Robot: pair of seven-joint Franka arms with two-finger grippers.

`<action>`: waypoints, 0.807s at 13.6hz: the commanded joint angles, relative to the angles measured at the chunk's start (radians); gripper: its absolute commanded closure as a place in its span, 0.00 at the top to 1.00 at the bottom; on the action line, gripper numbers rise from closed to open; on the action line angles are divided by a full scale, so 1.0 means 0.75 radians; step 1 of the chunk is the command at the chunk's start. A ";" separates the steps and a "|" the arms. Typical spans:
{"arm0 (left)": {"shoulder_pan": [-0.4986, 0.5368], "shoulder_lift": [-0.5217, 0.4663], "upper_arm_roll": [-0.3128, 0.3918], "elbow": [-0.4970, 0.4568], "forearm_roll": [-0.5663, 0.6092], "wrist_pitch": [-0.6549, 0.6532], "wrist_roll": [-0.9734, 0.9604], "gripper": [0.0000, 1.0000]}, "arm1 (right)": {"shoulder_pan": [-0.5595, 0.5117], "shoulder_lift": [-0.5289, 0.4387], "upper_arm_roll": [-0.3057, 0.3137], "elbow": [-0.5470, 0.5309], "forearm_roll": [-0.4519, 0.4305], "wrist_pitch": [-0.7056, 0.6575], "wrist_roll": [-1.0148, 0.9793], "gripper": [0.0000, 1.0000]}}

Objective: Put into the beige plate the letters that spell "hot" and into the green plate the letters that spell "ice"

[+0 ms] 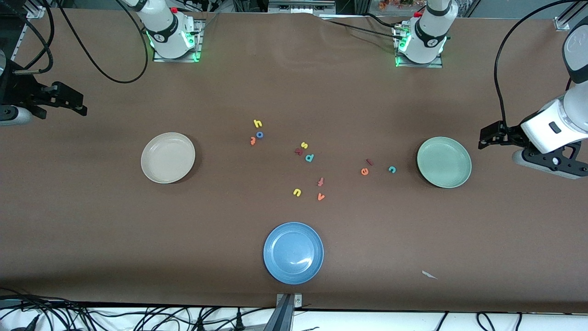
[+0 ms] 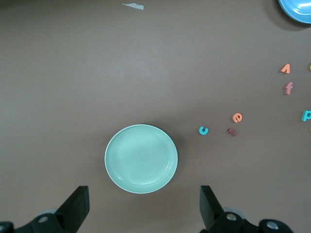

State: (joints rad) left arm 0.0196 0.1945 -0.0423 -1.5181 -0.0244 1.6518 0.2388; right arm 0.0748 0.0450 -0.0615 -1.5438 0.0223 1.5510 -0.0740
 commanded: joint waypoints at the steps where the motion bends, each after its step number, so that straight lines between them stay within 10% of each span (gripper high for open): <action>1: 0.003 -0.008 0.003 -0.001 -0.017 -0.018 -0.016 1.00 | -0.012 -0.003 0.010 0.009 -0.013 -0.015 0.019 1.00; 11: 0.003 -0.008 0.005 -0.003 -0.015 -0.034 -0.016 1.00 | -0.012 -0.003 0.010 0.009 -0.009 -0.010 0.021 1.00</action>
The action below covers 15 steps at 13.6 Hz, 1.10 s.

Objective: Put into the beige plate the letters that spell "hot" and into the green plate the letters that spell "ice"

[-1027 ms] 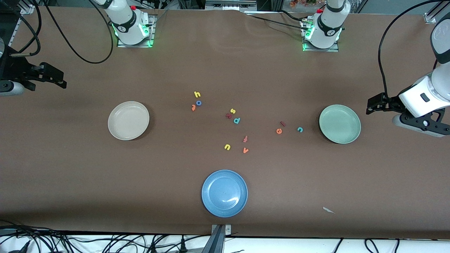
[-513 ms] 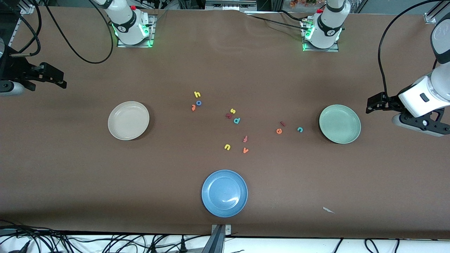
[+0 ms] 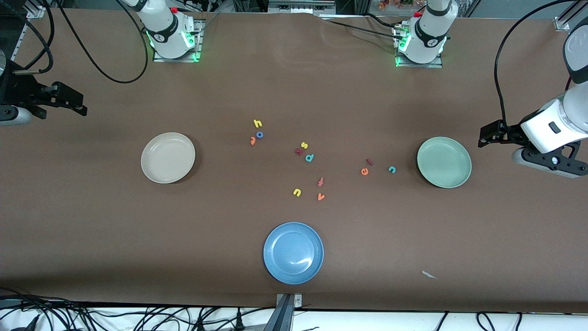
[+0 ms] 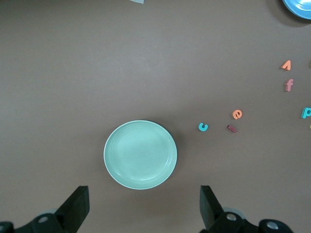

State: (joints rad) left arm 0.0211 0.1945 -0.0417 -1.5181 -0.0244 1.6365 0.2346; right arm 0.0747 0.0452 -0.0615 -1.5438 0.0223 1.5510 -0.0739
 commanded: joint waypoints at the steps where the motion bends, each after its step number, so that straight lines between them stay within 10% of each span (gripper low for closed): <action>1: 0.001 -0.006 0.004 -0.005 -0.015 -0.014 -0.008 1.00 | -0.012 -0.003 0.010 0.009 -0.009 -0.008 0.023 1.00; 15: 0.001 -0.008 0.006 -0.009 -0.015 -0.036 -0.012 1.00 | -0.012 -0.003 0.012 0.009 -0.005 -0.008 0.023 1.00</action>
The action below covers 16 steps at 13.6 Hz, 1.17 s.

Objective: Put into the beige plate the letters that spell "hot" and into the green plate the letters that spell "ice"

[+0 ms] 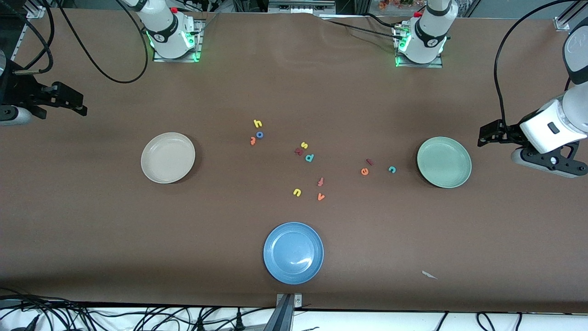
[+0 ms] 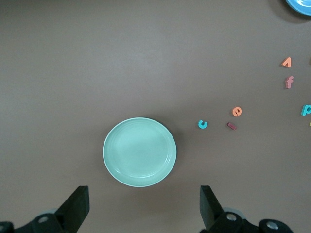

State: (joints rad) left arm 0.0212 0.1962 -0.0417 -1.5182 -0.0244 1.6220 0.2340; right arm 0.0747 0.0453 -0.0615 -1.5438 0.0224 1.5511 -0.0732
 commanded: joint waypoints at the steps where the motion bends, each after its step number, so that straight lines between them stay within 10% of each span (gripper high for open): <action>1: 0.000 -0.010 0.006 -0.009 -0.015 -0.017 -0.015 1.00 | -0.012 -0.003 0.012 0.009 -0.007 -0.009 0.022 1.00; 16: 0.002 -0.008 0.006 -0.003 -0.013 -0.033 -0.040 1.00 | -0.010 -0.003 0.012 0.009 -0.005 -0.006 0.024 1.00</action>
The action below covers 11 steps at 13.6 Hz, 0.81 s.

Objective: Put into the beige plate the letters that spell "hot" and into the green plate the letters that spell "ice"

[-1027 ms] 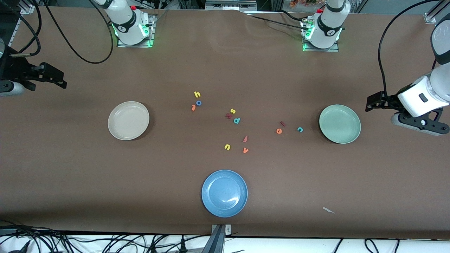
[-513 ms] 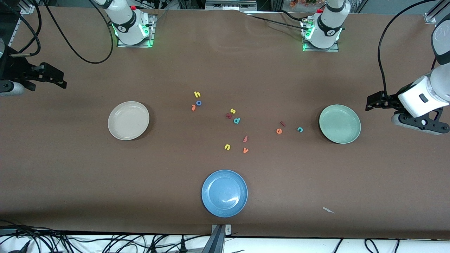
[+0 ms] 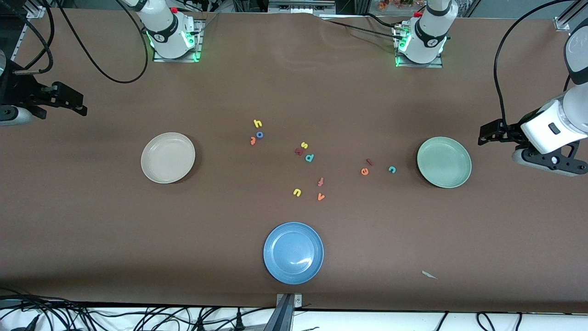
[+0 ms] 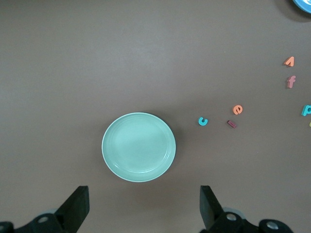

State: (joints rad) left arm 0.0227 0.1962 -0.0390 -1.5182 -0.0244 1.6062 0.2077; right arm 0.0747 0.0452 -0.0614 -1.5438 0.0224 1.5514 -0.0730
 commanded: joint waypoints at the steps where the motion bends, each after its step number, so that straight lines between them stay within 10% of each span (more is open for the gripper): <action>1: 0.000 -0.008 0.003 -0.003 -0.013 -0.012 -0.005 1.00 | -0.010 -0.005 0.012 0.009 -0.005 -0.007 0.024 1.00; 11: -0.018 0.023 -0.005 -0.005 -0.015 -0.010 -0.099 1.00 | -0.012 -0.003 0.010 0.005 -0.003 -0.015 0.024 1.00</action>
State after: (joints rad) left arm 0.0114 0.2180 -0.0444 -1.5200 -0.0244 1.6045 0.1478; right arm 0.0747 0.0453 -0.0614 -1.5438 0.0225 1.5513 -0.0725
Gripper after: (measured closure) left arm 0.000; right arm 0.000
